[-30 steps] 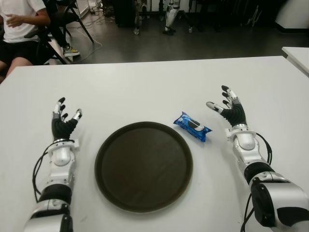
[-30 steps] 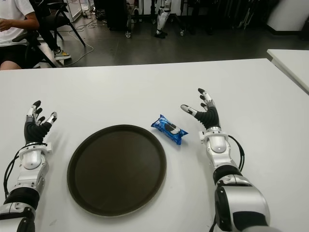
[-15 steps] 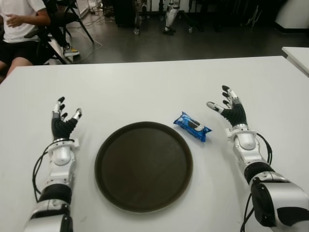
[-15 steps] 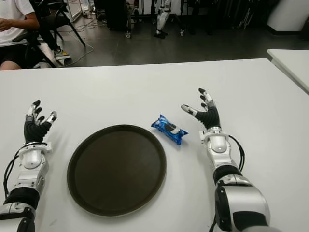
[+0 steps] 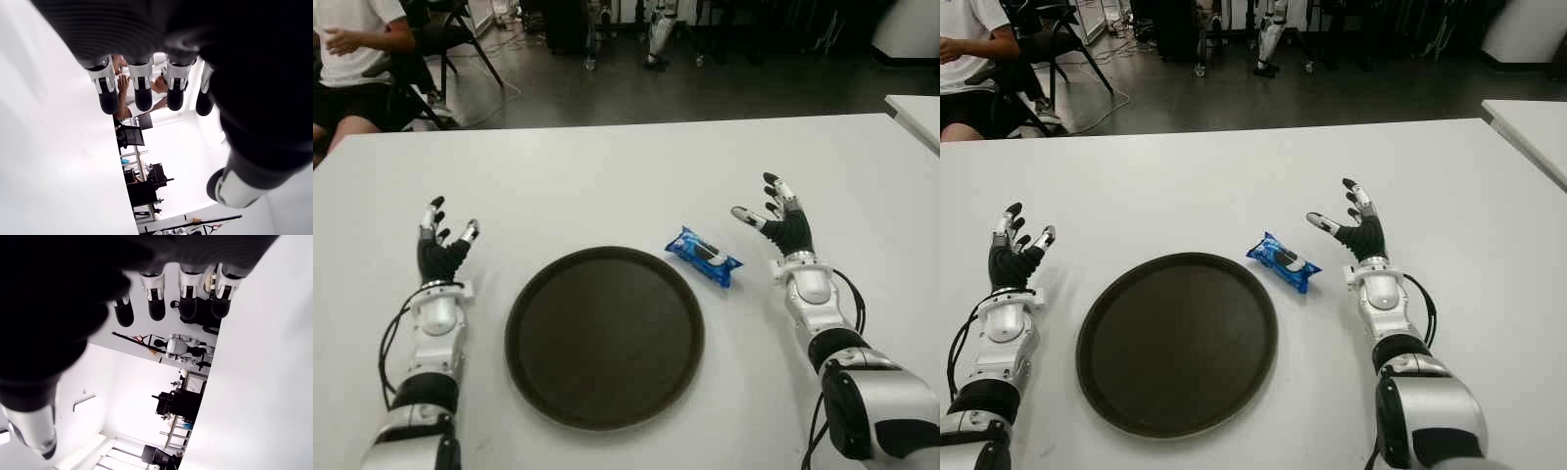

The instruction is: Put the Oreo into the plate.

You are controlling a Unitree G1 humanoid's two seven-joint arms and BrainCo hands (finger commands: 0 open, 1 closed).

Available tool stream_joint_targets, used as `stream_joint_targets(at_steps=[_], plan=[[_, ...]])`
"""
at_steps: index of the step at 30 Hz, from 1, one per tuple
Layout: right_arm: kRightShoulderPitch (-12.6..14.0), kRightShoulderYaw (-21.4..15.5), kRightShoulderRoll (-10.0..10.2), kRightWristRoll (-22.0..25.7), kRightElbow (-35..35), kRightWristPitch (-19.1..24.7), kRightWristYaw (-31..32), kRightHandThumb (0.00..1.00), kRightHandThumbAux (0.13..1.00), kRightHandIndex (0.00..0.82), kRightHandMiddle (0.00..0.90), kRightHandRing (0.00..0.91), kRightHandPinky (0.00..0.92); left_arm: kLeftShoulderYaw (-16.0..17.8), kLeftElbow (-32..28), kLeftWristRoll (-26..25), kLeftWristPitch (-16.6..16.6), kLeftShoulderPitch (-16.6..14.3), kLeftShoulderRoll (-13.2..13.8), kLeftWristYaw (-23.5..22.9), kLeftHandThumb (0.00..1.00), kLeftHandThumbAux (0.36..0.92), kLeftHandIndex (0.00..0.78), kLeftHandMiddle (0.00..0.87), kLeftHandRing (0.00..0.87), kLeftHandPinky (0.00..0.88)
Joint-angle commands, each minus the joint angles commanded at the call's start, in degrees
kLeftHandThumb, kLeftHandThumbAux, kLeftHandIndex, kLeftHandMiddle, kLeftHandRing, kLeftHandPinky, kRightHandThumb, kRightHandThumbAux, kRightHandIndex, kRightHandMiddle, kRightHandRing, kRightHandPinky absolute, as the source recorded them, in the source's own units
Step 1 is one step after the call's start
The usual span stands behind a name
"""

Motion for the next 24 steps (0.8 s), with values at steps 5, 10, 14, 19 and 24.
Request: stream_joint_targets(at_steps=[5,10,14,19,24], plan=[[0.0,0.3,0.0,-0.5,0.0,-0.2,-0.7,0.0,0.632,0.0,0.0,0.0,0.0,0.1,0.1,-0.1,-0.2,0.0,0.0,-0.1,0.012,0.728,0.021,0.029,0.005,0.008],[0.0,0.3,0.1,-0.5,-0.1,-0.4,-0.8,0.0,0.64,0.0,0.0,0.0,0.0,0.1,0.0,-0.2,-0.2,0.0,0.0,-0.1,0.018,0.727,0.023,0.032,0.008,0.012],[0.0,0.2,0.2,-0.2,-0.1,-0.3,-0.5,0.0,0.638,0.0,0.0,0.0,0.0,0.1,0.0,-0.1,-0.1,0.0,0.0,-0.1,0.009,0.716,0.021,0.029,0.002,0.002],[0.0,-0.1,0.3,0.3,-0.1,-0.1,0.3,0.0,0.636,0.0,0.0,0.0,0.0,0.0,-0.1,0.2,0.1,0.0,0.0,0.1,0.002,0.71,0.024,0.027,0.001,0.002],[0.0,-0.6,0.4,0.8,-0.1,0.1,1.3,0.0,0.64,0.0,0.0,0.0,0.0,-0.1,-0.2,0.4,0.2,0.1,0.0,0.3,0.003,0.726,0.027,0.036,0.007,0.016]])
